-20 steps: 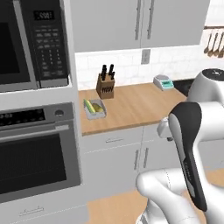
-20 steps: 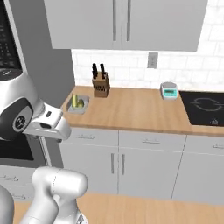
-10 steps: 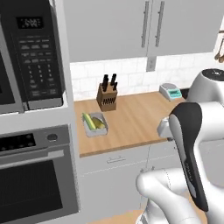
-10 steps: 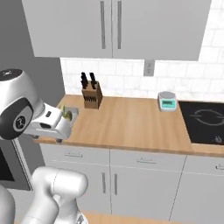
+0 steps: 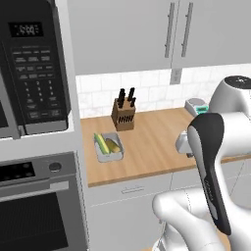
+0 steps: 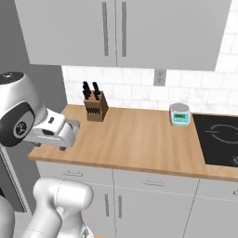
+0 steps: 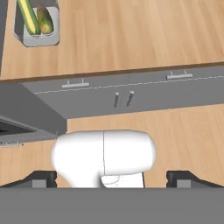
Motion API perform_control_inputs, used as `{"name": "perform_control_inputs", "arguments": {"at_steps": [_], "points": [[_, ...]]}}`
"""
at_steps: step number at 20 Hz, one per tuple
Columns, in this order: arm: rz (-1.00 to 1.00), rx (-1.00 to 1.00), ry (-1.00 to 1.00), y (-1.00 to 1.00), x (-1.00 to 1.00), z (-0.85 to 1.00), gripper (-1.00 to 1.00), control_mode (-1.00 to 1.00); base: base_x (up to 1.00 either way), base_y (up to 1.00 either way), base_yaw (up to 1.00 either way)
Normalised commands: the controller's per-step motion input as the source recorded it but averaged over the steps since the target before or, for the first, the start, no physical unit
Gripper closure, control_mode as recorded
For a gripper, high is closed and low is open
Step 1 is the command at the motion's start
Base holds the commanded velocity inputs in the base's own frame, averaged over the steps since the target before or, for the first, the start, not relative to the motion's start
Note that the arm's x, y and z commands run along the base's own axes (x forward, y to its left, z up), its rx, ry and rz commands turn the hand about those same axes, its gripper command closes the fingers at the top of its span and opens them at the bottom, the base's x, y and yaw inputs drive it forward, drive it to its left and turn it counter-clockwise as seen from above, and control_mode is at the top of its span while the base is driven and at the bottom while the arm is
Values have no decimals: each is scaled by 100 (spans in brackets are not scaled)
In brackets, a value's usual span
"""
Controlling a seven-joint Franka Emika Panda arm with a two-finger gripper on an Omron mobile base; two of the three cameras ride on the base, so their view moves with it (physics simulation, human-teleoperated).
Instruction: Take the meat container that has the chicken drumstick and place it on the second highest rack of the freezer. Then take the vegetable container that has the cucumber and corn and place it on the highest rack of the freezer.
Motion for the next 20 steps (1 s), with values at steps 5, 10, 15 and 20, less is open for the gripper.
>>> {"name": "perform_control_inputs", "arguments": {"at_steps": [5,10,15,20], "points": [[0,0,0,0,0,0,-100,100,27,-27,11],[0,0,0,0,0,0,-100,100,31,-11,7],[0,0,0,0,0,0,-100,100,13,-1,4],[0,0,0,0,0,0,-100,100,0,0,0]]}}
